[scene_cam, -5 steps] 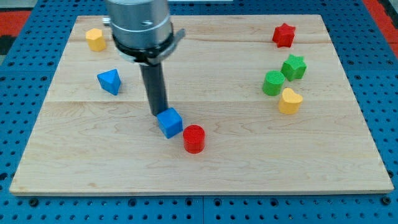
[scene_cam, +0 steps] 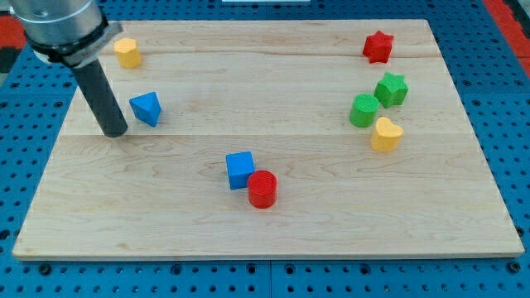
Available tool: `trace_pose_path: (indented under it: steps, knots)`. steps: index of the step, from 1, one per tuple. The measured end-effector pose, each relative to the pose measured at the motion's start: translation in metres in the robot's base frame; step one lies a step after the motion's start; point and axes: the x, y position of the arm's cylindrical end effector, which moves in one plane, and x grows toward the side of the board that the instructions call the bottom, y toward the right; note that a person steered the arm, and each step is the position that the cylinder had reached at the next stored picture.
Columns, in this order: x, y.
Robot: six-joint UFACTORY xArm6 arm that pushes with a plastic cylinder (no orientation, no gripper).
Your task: Move blue triangle closer to the blue cube
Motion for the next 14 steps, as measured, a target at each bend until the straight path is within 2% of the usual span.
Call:
trace_pose_path:
  steps: [1, 2, 3, 5, 7, 11, 14]
  knots:
    - [-0.037, -0.002]
    - [-0.038, 0.015]
    - [-0.038, 0.059]
    - [-0.024, 0.102]
    - [-0.017, 0.063]
    - [0.021, 0.157]
    - [0.022, 0.169]
